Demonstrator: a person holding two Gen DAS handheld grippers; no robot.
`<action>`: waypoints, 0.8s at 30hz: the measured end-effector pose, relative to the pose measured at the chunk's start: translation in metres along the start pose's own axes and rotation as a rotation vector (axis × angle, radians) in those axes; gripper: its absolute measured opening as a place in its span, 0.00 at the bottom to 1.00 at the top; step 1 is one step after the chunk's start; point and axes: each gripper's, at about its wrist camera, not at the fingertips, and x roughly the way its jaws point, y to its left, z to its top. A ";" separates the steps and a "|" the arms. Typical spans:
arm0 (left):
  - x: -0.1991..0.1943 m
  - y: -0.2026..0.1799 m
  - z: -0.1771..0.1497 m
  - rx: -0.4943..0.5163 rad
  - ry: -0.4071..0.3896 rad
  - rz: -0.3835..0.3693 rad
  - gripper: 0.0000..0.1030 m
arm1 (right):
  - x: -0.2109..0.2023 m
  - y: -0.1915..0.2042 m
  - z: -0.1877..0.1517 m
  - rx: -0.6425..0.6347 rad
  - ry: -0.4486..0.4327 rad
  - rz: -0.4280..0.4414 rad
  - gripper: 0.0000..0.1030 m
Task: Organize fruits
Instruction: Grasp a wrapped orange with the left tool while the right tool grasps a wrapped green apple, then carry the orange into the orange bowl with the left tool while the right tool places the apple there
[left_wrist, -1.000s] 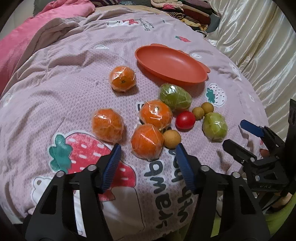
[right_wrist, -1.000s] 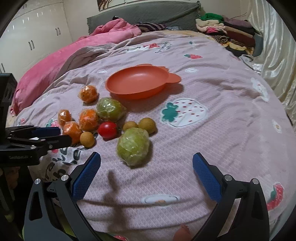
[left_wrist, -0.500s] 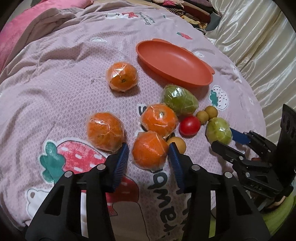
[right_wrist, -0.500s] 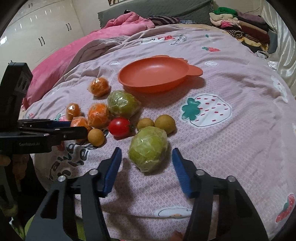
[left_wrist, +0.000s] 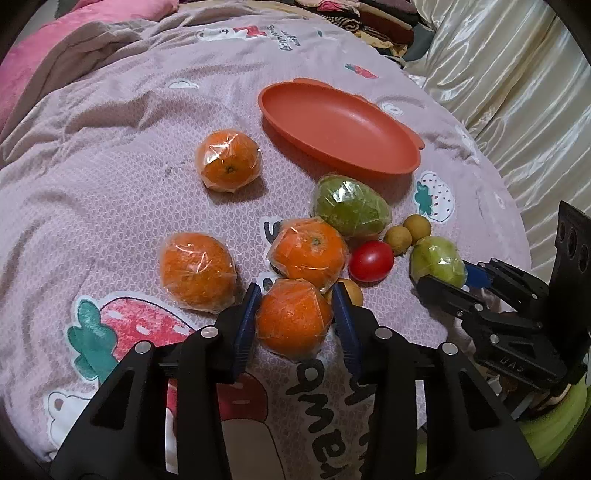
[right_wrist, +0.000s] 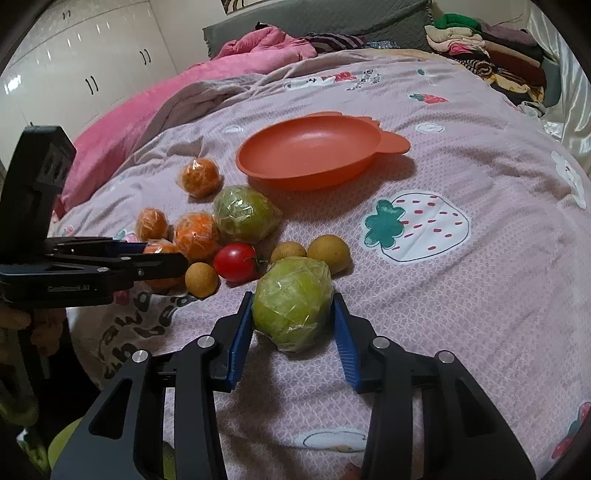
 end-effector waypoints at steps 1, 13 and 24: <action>-0.002 -0.001 0.000 0.000 -0.001 -0.007 0.31 | -0.003 -0.001 0.000 0.003 -0.002 0.000 0.38; -0.037 -0.012 0.017 0.016 -0.071 -0.054 0.30 | -0.029 0.001 0.019 -0.013 -0.079 0.013 0.38; -0.035 -0.014 0.075 0.030 -0.091 -0.030 0.30 | -0.035 -0.003 0.051 -0.036 -0.137 0.011 0.37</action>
